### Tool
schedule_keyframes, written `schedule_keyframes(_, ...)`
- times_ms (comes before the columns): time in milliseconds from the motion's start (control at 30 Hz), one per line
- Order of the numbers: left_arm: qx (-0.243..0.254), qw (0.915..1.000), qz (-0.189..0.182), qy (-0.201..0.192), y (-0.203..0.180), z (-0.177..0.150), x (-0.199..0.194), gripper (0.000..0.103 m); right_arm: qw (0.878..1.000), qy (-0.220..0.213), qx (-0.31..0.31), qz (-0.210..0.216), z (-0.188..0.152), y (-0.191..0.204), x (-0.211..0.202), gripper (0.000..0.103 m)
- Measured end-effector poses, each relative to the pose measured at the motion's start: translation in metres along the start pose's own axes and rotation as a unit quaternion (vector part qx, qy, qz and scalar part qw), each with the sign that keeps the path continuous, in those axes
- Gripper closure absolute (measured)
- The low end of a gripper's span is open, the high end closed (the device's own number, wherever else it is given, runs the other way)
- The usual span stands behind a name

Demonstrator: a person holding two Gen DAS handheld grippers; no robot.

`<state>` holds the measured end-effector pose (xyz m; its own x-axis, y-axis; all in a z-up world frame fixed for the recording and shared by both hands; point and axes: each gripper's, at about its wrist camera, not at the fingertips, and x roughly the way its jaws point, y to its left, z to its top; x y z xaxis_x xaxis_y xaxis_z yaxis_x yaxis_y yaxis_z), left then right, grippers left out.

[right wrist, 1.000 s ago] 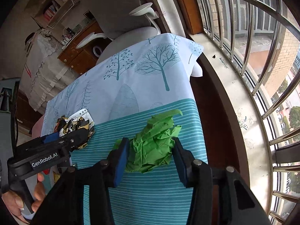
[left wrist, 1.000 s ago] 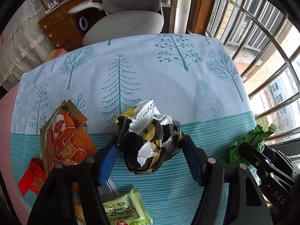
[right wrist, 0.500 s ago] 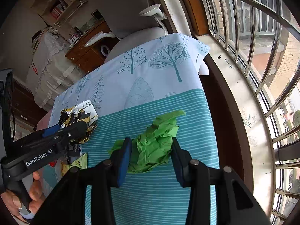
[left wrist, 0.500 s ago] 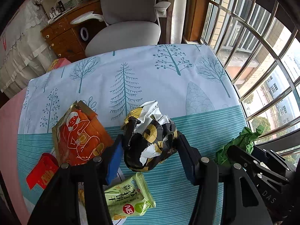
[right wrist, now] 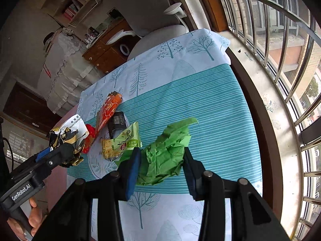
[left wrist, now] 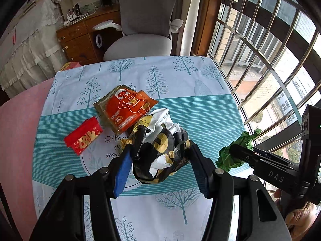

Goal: Collect trash
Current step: 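Carry black wrapper and green paper over the bin and open both grippers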

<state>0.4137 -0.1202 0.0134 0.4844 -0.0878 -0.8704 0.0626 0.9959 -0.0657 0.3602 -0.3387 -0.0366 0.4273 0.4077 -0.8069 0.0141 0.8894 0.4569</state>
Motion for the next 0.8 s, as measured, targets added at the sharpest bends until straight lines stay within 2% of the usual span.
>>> schedule_keyframes(400,-0.005,0.9986,-0.032,-0.041,0.094,-0.116,-0.13,0.048,0.999,-0.048,0.009,-0.006,-0.113,0.094,-0.076,0.062)
schedule_keyframes(567,0.0,0.9977,-0.047,-0.049,0.132,-0.168,-0.167,0.048,0.998,-0.062,-0.006,-0.016,-0.168,0.138,-0.097,0.062)
schedule_keyframes(800,0.024,0.9962,-0.065,-0.052,0.164,-0.232,-0.198,0.047,0.997,-0.068,-0.024,-0.031,-0.247,0.184,-0.116,0.061)
